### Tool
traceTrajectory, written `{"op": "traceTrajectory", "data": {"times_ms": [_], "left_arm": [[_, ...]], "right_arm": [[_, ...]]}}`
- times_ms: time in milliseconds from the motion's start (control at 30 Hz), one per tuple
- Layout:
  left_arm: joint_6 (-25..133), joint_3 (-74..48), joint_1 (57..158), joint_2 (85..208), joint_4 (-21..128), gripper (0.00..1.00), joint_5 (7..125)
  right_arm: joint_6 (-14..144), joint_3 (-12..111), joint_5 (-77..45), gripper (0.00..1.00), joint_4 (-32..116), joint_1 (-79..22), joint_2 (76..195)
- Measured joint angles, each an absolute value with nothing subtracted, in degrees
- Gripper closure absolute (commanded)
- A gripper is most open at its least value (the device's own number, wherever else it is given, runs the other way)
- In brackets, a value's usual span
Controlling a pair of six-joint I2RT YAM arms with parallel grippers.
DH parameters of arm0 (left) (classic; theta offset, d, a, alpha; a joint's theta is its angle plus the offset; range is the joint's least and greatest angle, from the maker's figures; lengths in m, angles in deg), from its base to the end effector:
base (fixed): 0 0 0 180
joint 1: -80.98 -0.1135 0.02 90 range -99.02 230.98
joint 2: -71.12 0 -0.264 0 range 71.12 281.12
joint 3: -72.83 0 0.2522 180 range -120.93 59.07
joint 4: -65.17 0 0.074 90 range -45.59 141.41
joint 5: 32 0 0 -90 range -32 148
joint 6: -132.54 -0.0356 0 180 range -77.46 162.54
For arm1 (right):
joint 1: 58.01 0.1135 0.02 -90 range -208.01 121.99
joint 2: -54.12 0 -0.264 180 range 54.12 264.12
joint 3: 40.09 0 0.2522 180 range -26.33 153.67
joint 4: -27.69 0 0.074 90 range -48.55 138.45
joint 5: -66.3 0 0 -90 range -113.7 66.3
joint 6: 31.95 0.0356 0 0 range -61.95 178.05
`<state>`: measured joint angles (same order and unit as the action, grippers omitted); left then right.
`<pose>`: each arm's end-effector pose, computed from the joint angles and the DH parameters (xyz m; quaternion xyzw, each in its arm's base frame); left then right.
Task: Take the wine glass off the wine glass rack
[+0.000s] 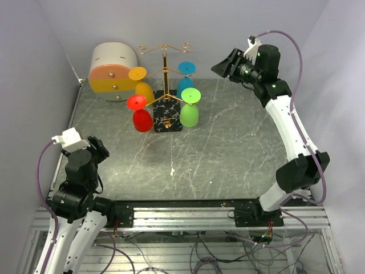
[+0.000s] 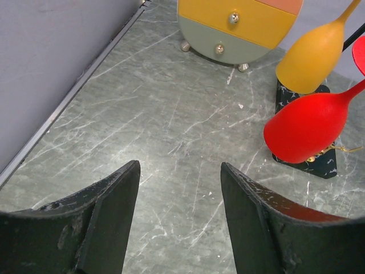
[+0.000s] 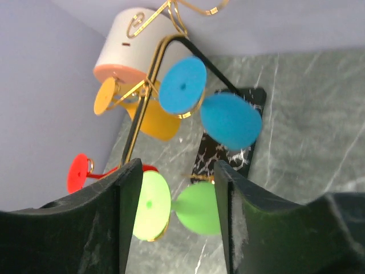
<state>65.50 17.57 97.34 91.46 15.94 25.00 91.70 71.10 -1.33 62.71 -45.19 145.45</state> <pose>0.0821 -0.0039 0.3240 -0.2175 0.7459 0.0133 0.6294 0.3544 0.0945 0.4351 0.0249 0.7876 0.3767 0.4870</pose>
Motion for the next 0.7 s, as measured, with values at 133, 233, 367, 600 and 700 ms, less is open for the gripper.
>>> {"op": "traceTrajectory", "data": {"times_ms": [133,233,367,600,700], "left_arm": [[65.50,17.57,97.34,91.35,15.92,0.31,24.89],[65.50,17.57,97.34,91.35,15.90,0.31,24.76],[65.52,17.57,97.34,91.35,15.86,0.31,24.76],[65.54,17.57,97.34,91.37,15.59,0.31,24.59],[65.67,17.57,97.34,91.41,15.53,0.31,24.54]], "right_arm": [[93.84,79.56,0.25,0.43,62.99,-45.19,151.33],[94.96,88.17,0.55,0.45,64.72,-45.17,157.38],[95.99,102.35,1.62,0.49,68.26,-45.17,167.09],[97.23,106.53,3.50,0.52,70.14,-45.17,173.54],[97.38,106.09,3.96,0.54,70.20,-45.10,174.00]]}}
